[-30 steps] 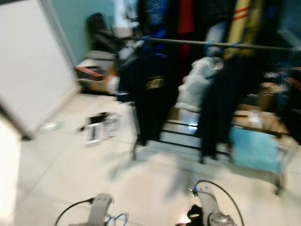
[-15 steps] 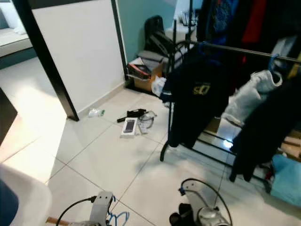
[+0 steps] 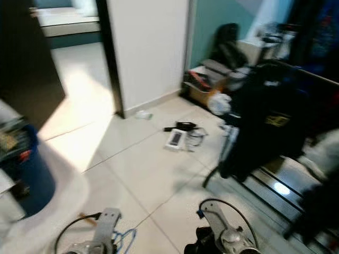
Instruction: Hang hanger
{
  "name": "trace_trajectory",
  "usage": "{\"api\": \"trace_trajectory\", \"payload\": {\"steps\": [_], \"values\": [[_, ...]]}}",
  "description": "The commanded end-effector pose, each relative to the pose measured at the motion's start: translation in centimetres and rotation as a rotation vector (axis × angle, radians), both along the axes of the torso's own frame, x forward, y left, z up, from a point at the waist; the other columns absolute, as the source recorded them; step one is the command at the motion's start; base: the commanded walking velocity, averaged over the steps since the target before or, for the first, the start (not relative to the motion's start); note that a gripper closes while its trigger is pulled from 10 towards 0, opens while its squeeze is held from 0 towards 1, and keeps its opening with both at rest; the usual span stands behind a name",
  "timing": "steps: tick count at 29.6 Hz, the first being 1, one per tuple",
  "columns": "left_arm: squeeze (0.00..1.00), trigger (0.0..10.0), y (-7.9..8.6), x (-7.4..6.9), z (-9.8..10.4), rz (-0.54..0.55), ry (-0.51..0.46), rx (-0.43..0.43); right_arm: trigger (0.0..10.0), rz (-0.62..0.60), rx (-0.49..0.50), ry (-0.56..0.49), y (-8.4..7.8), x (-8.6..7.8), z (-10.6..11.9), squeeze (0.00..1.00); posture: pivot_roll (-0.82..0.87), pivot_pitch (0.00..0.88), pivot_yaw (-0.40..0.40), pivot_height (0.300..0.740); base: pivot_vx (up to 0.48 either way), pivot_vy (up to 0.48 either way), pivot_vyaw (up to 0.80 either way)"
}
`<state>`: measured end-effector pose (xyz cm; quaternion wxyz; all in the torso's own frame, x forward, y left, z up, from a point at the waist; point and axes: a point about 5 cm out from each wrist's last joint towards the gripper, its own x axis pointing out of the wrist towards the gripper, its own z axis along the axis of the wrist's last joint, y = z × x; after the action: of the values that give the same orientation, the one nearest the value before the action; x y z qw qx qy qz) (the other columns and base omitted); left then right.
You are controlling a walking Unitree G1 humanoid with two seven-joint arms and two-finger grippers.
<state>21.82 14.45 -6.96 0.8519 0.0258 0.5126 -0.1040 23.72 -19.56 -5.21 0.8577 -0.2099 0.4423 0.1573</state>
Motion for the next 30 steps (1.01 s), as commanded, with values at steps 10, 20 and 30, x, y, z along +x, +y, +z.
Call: {"api": "trace_trajectory", "payload": {"steps": [10,20,30], "values": [[0.0,10.0,0.38,-0.5,-0.25,-0.076,0.024,0.025,10.0,-0.017,0.01,-0.03,-0.04,0.5,0.36,0.0,-0.06,0.0,-0.097,0.74,0.0,0.0,0.8],[0.0,10.0,0.51,-0.24,-0.09,-0.102,0.014,0.038,10.0,-0.014,0.018,-0.036,0.17,0.71,0.47,0.0,-0.06,0.0,-0.083,0.74,0.0,0.0,0.8],[0.0,10.0,0.51,-0.07,0.0,-0.116,0.007,0.045,10.0,-0.02,0.021,-0.041,0.19,0.81,0.54,0.0,-0.06,0.0,-0.083,0.74,0.0,0.0,0.8]]}}
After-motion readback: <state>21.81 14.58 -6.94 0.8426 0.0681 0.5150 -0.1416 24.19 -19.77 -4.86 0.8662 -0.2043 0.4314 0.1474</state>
